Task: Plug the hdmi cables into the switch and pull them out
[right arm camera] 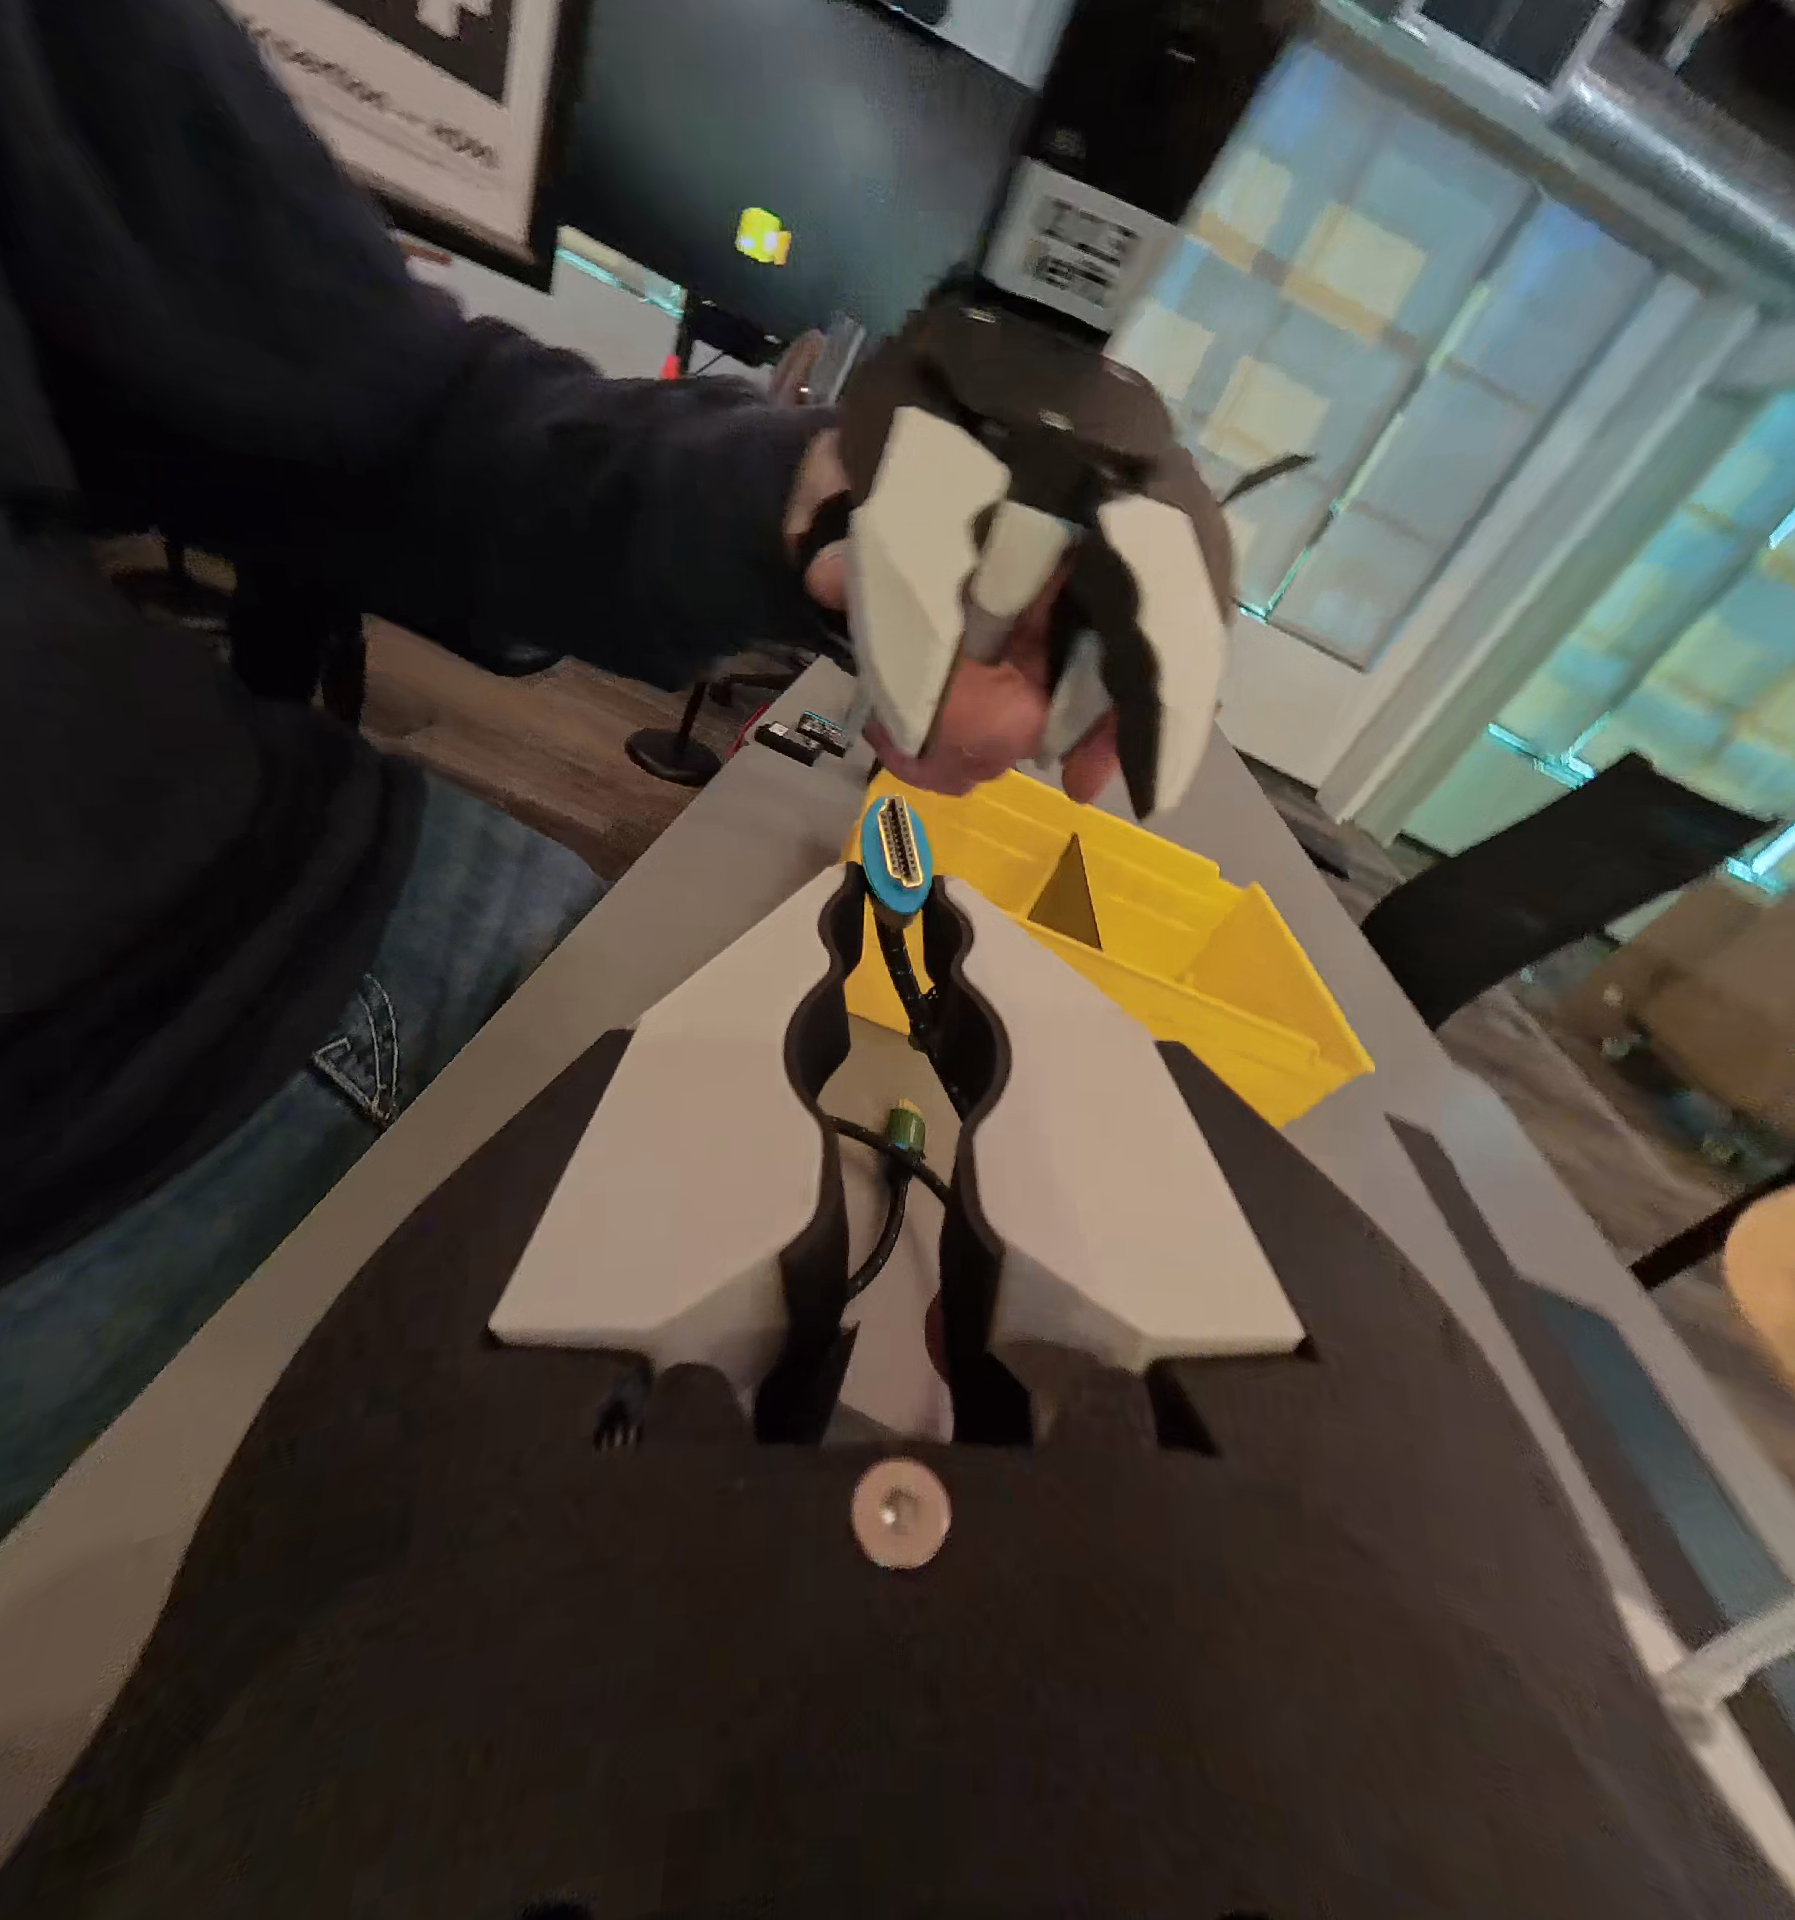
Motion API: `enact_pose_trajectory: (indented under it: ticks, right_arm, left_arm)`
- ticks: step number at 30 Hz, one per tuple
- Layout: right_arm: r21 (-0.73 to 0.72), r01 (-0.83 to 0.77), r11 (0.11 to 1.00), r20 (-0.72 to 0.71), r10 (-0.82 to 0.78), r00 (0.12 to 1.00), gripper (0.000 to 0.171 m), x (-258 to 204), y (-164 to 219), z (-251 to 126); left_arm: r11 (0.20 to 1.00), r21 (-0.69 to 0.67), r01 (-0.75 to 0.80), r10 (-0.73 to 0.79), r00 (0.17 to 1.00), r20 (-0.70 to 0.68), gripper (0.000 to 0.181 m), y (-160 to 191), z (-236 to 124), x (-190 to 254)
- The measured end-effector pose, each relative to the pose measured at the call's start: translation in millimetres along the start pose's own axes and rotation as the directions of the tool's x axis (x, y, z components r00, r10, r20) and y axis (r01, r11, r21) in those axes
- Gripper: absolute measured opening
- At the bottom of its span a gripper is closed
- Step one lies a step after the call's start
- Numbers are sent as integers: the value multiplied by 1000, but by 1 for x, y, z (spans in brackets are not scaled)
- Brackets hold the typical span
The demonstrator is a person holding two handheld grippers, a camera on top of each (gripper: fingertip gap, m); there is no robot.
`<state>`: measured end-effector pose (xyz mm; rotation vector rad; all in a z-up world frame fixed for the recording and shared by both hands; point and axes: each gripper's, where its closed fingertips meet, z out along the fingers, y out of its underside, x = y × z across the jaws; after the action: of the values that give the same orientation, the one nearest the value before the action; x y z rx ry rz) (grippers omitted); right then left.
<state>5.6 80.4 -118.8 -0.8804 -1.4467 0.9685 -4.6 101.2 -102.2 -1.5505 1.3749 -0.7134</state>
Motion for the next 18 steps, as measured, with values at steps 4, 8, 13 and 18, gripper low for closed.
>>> enact_pose_trajectory:
  ticks: [4, 8, 13, 18]
  right_arm:
    - [47, 128, 991, 12, -129, 992, 9, -11, -15, 2]
    - [92, 189, 978, 3, -190, 982, 9, -17, -24, -3]
    - [120, 228, 966, -1, -230, 973, 9, -23, -27, -8]
    - [144, 225, 964, 0, -228, 974, 9, -23, -29, -14]
  left_arm:
    - [982, -9, 186, -177, 915, -363, 45, -13, 5, 27]
    - [963, -68, 262, -254, 791, -556, 45, -1, 11, 47]
    - [954, -17, 299, -246, 752, -611, 19, 1, 21, 64]
    - [942, 101, 319, -199, 776, -599, 10, -7, 27, 69]
